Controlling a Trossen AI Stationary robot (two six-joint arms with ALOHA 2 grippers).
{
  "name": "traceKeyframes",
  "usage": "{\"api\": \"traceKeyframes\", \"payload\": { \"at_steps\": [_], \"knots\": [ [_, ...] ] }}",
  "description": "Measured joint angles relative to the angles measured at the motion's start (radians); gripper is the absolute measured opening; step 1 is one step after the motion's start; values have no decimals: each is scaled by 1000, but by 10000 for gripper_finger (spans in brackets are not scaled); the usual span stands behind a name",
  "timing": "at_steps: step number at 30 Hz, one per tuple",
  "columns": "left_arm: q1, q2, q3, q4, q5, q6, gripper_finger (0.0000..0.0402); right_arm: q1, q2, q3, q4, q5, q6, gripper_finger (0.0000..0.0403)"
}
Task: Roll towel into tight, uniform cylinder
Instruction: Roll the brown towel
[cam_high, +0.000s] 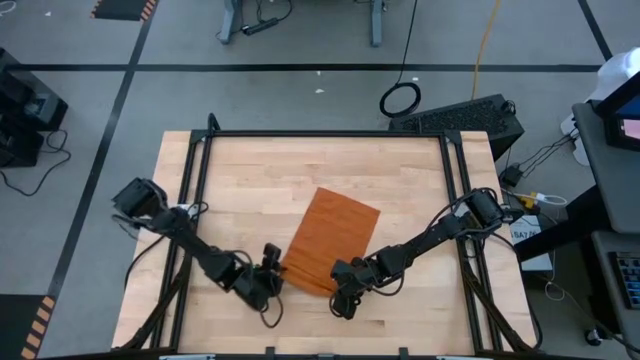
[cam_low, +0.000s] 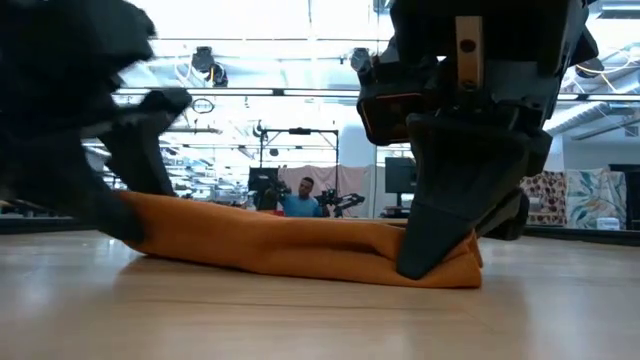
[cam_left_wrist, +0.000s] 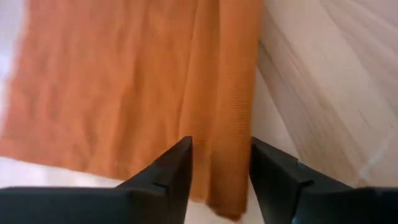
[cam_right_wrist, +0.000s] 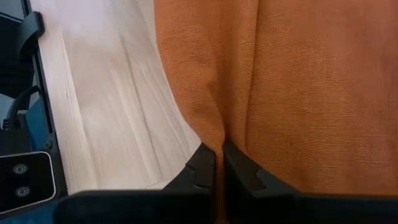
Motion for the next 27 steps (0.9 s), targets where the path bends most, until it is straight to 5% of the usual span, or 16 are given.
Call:
{"api": "traceKeyframes", "payload": {
  "at_steps": [8, 14, 20, 27],
  "knots": [
    [125, 0, 0, 13, 279, 6, 16, 4, -3, 0, 3, -32, -91, 3],
    [154, -1, 40, 23, 617, -162, 6, 44, -36, 13, -19, -1, -219, 7],
    [201, -1, 53, 10, 653, -259, 4, 126, -80, 60, -100, 178, -436, 70],
    [321, -1, 27, 12, 759, -349, 2, 242, -84, 68, -200, 508, -496, 160]
  ]
}}
